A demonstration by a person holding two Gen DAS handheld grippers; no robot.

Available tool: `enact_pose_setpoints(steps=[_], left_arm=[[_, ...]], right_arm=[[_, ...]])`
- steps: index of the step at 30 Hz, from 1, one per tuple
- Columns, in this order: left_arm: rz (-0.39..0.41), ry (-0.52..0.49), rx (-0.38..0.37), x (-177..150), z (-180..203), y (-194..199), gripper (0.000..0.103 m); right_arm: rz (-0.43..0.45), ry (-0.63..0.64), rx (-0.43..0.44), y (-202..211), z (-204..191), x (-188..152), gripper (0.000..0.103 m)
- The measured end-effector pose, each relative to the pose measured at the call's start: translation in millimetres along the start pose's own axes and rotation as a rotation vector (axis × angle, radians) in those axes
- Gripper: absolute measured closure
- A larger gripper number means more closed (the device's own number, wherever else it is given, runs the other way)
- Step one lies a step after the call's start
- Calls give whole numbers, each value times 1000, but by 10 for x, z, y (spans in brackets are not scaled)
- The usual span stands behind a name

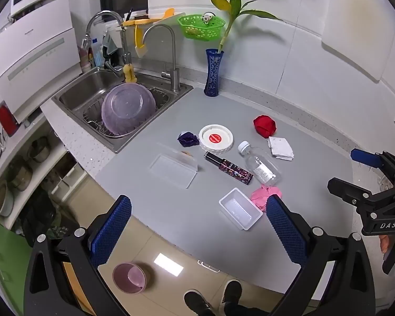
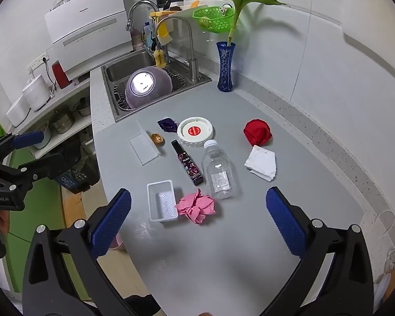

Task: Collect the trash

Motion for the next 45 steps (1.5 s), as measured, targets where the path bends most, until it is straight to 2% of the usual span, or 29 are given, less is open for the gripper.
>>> enact_pose_setpoints(steps=[45], left_arm=[[-12, -2, -23, 2, 6, 43, 5]], right_arm=[[0, -10, 9, 26, 21, 36, 3]])
Point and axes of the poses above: each gripper's, at about its wrist camera, not at the fingertips, and y roughly against the way its jaws point, z to its right, x to its top, the point moved 9 cm from there along -y, roughly the way its jaws point, and after that the axes turned 11 degrees about -y, right-handed, at the moved point
